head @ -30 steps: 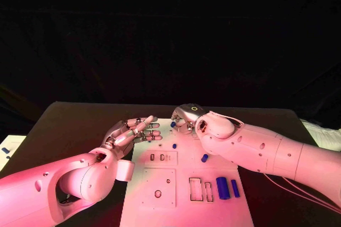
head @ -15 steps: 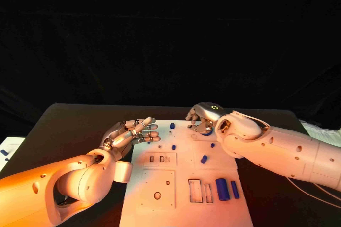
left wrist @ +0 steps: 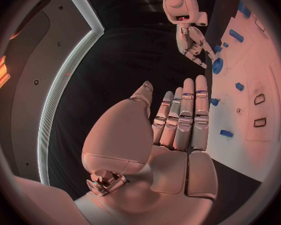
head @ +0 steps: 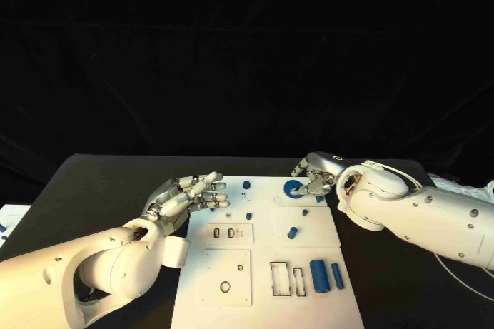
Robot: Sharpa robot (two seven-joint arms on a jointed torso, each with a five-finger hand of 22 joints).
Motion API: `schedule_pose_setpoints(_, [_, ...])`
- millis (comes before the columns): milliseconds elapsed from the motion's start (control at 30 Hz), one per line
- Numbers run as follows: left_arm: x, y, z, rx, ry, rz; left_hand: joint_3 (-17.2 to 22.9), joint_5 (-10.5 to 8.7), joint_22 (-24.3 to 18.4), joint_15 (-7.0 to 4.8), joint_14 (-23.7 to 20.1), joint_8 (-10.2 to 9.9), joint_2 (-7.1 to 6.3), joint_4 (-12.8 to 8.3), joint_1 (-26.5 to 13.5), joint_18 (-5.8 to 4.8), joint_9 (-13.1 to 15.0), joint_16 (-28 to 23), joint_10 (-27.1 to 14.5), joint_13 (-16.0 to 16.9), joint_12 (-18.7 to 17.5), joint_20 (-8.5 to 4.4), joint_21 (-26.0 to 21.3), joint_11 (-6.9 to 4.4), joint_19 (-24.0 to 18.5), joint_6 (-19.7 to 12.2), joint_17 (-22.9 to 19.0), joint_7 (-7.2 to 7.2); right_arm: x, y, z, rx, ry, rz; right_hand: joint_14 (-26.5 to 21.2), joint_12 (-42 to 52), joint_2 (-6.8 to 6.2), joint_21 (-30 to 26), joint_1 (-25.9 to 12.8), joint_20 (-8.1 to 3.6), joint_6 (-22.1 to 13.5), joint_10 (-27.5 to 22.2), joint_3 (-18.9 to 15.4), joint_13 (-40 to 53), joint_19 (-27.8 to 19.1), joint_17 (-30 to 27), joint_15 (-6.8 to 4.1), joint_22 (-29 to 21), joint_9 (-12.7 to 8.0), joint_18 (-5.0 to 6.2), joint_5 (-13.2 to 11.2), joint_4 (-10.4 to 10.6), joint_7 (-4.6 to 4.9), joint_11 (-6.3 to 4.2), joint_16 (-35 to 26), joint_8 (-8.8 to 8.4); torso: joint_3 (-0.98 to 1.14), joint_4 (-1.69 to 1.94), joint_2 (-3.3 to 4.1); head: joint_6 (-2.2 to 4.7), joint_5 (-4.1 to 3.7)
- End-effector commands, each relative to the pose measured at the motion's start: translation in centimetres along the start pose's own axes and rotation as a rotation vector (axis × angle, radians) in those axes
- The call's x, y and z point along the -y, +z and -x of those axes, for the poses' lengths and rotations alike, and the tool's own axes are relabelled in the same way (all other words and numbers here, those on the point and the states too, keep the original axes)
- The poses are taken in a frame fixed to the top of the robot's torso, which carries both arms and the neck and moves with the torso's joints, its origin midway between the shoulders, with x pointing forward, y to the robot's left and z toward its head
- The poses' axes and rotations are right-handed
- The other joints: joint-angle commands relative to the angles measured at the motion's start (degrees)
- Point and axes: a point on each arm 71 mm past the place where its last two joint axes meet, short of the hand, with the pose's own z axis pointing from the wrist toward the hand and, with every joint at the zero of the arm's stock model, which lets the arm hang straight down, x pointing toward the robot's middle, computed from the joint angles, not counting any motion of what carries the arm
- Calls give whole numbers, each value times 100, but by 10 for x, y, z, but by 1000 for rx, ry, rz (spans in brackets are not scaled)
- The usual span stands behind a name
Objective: Assemble the parts on the task board
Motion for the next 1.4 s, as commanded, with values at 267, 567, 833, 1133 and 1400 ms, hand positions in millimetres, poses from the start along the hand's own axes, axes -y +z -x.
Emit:
schedule_pose_setpoints(267, [1,1,-2,-19,-11,-7,0,25,-5,25,-9,-33,42,-41,17,62,-6,-38,12,-5,-35,24,-18,17,-20,10,8,12,8,7,-7,-67,4,-66,389,332,92,103,138,25,23,116,-153,413,141,311,62,174,21,-80,185,136,13,25,153,46,-8,11,7,-23,-4])
schedule_pose_setpoints(567, [0,1,-2,-20,-11,-6,0,25,-5,25,-9,-33,42,-41,17,62,-6,-38,12,-5,-35,24,-18,17,-20,10,8,12,9,13,-10,-74,2,-82,403,421,126,131,150,25,43,155,-164,511,181,399,62,234,26,-92,200,155,11,24,197,59,-6,8,7,-41,0])
schedule_pose_setpoints(833, [0,1,-2,-20,-11,-6,0,25,-5,25,-9,-33,42,-41,17,62,-6,-38,12,-5,-35,24,-18,17,-20,10,8,12,8,16,-13,-83,-4,-87,411,505,197,151,195,25,99,191,-163,612,203,456,61,272,37,-99,209,163,4,19,229,91,-2,5,8,-55,8])
schedule_pose_setpoints(1133, [0,1,-2,-21,-11,-5,0,25,-5,25,-9,-33,42,-41,17,62,-6,-38,12,-5,-35,24,-18,17,-20,10,8,12,8,16,-16,-88,-29,-85,422,669,296,202,359,7,318,268,-113,805,266,553,33,376,72,-119,192,89,-39,-18,279,191,-2,3,7,-70,7])
schedule_pose_setpoints(1400, [0,2,-2,-22,-12,-3,1,23,-12,22,-5,-38,45,-55,30,63,-4,-49,23,-3,-37,24,-25,12,-17,19,17,5,6,16,-18,-64,-126,-74,433,822,346,268,521,-17,465,350,8,969,365,630,4,522,83,-151,36,-13,-80,-55,317,234,-1,9,9,-83,9])
